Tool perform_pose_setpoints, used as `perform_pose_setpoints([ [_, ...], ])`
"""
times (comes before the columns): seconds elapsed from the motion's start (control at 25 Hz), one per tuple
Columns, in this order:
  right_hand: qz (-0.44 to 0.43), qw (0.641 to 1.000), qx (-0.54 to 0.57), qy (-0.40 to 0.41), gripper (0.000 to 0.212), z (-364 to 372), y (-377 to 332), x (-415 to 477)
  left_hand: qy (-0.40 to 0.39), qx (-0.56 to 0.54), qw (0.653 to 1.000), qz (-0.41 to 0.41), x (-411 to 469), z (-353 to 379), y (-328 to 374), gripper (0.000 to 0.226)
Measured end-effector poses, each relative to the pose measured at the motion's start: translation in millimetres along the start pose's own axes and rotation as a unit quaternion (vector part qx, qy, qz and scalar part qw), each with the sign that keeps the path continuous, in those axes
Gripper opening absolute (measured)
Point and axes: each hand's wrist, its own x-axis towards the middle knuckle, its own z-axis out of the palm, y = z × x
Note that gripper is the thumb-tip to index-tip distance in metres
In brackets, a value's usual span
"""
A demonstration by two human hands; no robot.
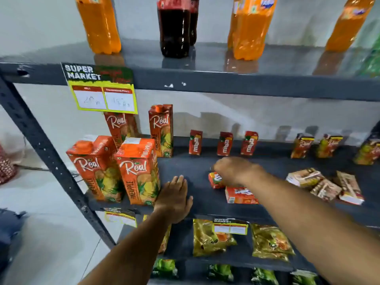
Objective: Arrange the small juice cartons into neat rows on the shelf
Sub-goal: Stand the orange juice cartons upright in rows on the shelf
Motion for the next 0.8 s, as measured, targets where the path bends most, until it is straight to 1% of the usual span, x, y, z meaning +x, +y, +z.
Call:
perform_pose_setpoints([
  [0.08, 0.023, 0.998, 0.044, -0.047, 0.044, 8, -3, 18, 0.005, -0.017, 1.000, 0.004, 3, 7, -5, 0.067],
  [0.12, 0.024, 0.996, 0.057, -0.068, 0.047, 17, -4, 23, 0.015, -0.015, 1.000, 0.006, 4, 10, -6, 0.067],
  [0.16, 0.021, 0.995, 0.063, -0.075, 0.046, 22, -6, 25, 0.026, -0.011, 1.000, 0.011, 3, 12, -7, 0.067],
  [0.2, 0.010, 0.996, 0.063, -0.066, 0.042, 27, -3, 30, 0.028, -0.011, 0.999, 0.013, 4, 13, -7, 0.067],
  [0.28, -0.003, 0.997, 0.077, -0.020, 0.039, 29, 5, 35, 0.026, -0.010, 1.000, 0.007, 4, 12, -6, 0.066],
  [0.36, 0.014, 0.993, 0.117, 0.027, 0.048, 25, 16, 37, 0.021, -0.009, 1.000, -0.009, 3, 12, -3, 0.066],
  [0.44, 0.084, 0.975, 0.187, 0.091, 0.062, 17, 28, 40, 0.014, -0.007, 1.000, -0.025, 3, 12, 0, 0.067],
  [0.48, 0.128, 0.959, 0.226, 0.117, 0.064, 14, 33, 42, 0.015, -0.003, 1.000, -0.026, 4, 13, 1, 0.067],
  [0.52, 0.161, 0.944, 0.258, 0.127, 0.063, 13, 35, 43, 0.017, 0.002, 1.000, -0.026, 3, 12, 1, 0.066],
  [0.6, 0.182, 0.935, 0.280, 0.118, 0.052, 15, 29, 44, 0.022, 0.003, 1.000, -0.022, 3, 11, 0, 0.066],
  [0.68, 0.177, 0.940, 0.271, 0.110, 0.046, 16, 21, 46, 0.018, -0.004, 1.000, -0.018, 2, 10, 0, 0.066],
  [0.76, 0.182, 0.942, 0.265, 0.095, 0.048, 12, 18, 48, 0.018, -0.006, 1.000, -0.016, 0, 10, 1, 0.066],
  [0.8, 0.187, 0.943, 0.265, 0.078, 0.054, 10, 19, 48, 0.018, -0.006, 1.000, -0.015, 0, 10, 1, 0.065],
])
